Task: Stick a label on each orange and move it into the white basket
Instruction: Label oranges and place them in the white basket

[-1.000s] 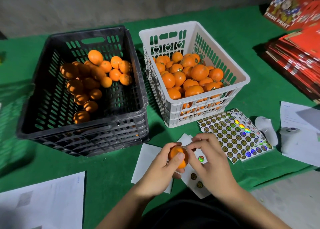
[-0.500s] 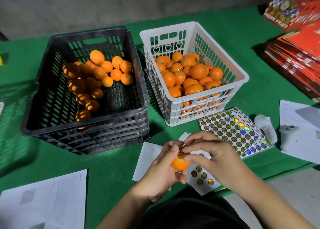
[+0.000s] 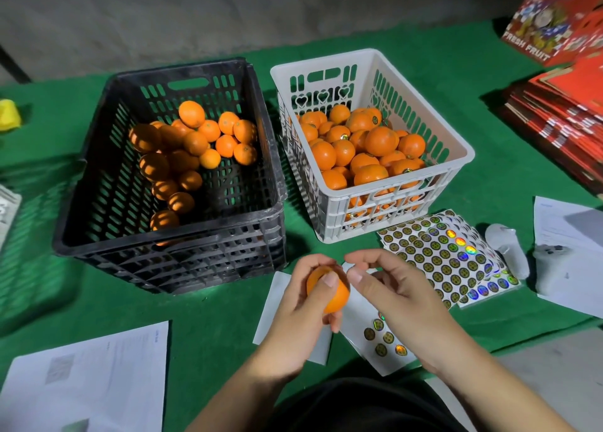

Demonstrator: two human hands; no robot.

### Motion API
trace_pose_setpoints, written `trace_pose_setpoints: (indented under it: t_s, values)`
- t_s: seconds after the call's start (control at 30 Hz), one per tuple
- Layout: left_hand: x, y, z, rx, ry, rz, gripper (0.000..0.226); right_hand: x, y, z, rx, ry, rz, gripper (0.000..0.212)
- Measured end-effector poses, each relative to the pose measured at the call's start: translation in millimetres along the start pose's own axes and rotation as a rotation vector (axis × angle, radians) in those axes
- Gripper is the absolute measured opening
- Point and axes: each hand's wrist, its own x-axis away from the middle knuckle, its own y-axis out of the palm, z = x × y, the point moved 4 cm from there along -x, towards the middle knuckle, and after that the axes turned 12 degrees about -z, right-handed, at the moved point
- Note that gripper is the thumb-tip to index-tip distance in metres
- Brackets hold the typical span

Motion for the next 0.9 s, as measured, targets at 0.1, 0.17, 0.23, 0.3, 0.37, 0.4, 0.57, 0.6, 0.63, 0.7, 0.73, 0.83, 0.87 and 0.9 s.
trace_pose_setpoints:
  t_s: [0.1, 0.17, 0.23, 0.3, 0.37, 0.4, 0.57, 0.6, 0.63, 0.7, 0.73, 0.83, 0.87, 0.9]
  values:
    - [0, -5, 4, -0.089, 0.036, 0.063, 0.051, -3, 0, 4, 0.032, -0.002, 0.089, 0.014]
    - [3, -7, 7, -0.098, 0.056, 0.093, 0.044, -4, -2, 2, 0.085, -0.037, 0.131, 0.017]
    - [1, -6, 13, -0.082, 0.061, 0.098, 0.040, -5, 0, -5, 0.171, -0.075, 0.127, 0.024]
    - [3, 0, 22, -0.076, 0.104, 0.105, 0.041, -6, 5, -10, 0.261, -0.072, 0.058, 0.044]
    - [8, 9, 33, -0.049, 0.175, 0.113, 0.053, -11, 11, -10, 0.314, -0.045, -0.042, 0.056]
    - [6, 12, 38, -0.041, 0.185, 0.110, 0.060, -14, 14, -10, 0.312, -0.043, -0.083, 0.055]
    - [-18, -4, 54, -0.292, 0.120, 0.210, 0.032, -42, 1, -22, 0.205, -0.056, -0.077, 0.050]
    - [-23, -9, 62, -0.416, 0.103, 0.226, 0.039, -51, -8, -26, 0.243, -0.058, -0.035, 0.053]
    - [-25, -6, 75, -0.457, 0.124, 0.183, 0.048, -63, -19, -31, 0.289, -0.061, 0.018, 0.056]
    - [-20, -19, 94, -0.774, 0.248, 0.233, 0.047, -93, -44, -40, 0.368, -0.049, 0.122, 0.059]
    - [-19, -31, 104, -0.867, 0.288, 0.273, 0.038, -110, -57, -45, 0.425, -0.029, 0.162, 0.061]
    - [-28, -79, 125, -1.116, 0.281, 0.437, 0.020, -156, -82, -55, 0.607, 0.046, 0.290, 0.076]
    - [-31, -94, 131, -1.150, 0.220, 0.454, 0.019, -166, -85, -57, 0.623, 0.028, 0.338, 0.076]
    - [-34, -108, 134, -1.171, 0.153, 0.456, 0.019, -176, -83, -58, 0.629, -0.024, 0.368, 0.070]
